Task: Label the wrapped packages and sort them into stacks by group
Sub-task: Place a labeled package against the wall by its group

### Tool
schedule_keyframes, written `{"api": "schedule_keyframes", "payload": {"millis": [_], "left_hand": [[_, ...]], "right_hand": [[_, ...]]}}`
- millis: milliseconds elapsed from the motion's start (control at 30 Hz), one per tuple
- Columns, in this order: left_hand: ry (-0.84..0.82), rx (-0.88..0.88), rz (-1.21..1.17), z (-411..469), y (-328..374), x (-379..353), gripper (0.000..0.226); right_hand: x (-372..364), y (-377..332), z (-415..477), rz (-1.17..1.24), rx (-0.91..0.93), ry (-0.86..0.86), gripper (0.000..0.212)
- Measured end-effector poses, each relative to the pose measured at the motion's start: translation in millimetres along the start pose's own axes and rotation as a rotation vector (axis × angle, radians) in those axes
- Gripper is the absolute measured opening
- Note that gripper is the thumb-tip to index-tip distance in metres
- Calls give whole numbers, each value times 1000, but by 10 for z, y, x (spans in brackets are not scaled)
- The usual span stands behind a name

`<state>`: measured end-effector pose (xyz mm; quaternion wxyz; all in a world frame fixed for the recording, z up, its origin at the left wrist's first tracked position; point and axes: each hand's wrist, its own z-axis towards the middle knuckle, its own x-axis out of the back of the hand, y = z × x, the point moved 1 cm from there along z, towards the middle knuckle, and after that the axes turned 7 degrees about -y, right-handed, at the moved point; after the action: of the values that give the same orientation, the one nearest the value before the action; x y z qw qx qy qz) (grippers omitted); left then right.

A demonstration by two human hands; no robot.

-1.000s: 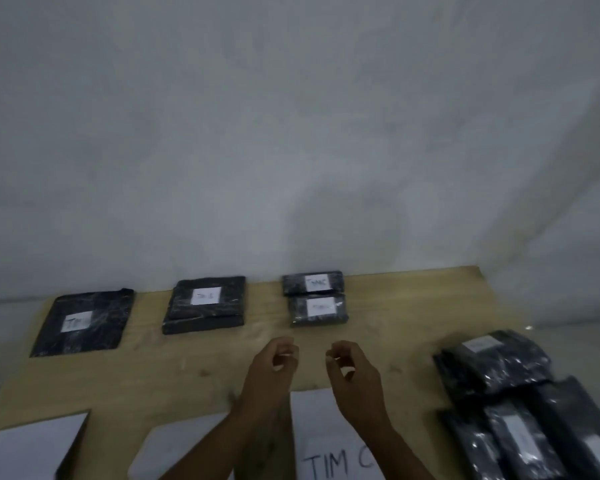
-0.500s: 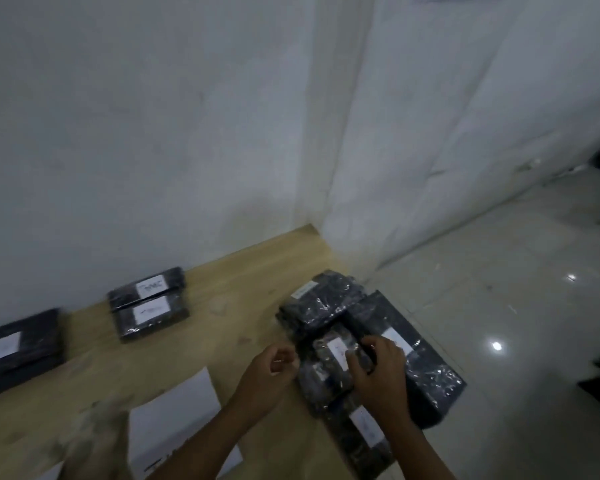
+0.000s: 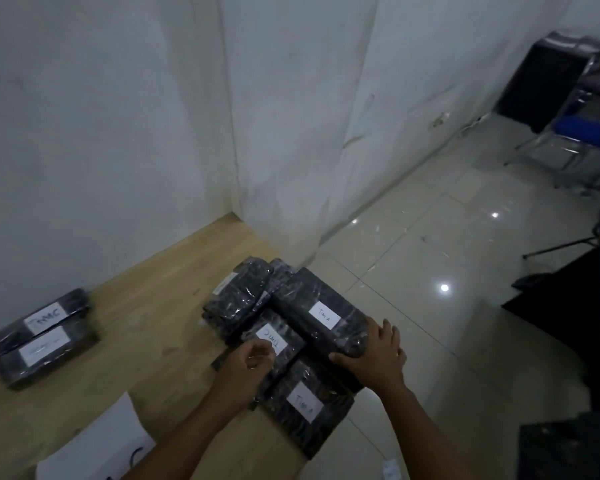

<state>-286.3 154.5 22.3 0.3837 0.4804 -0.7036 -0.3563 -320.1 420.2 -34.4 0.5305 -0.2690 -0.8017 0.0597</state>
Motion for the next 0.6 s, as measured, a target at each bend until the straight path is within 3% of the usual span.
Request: {"api": "schedule_keyframes", "payload": {"millis": [433,600], "left_hand": [[26,23,-32,44,-51,62,12],[21,28,-30,18,-67,113,11]], "right_hand": [[-42,94,104,-30,16,-140,143],[-33,125,116,-53,65,-89,134]]}}
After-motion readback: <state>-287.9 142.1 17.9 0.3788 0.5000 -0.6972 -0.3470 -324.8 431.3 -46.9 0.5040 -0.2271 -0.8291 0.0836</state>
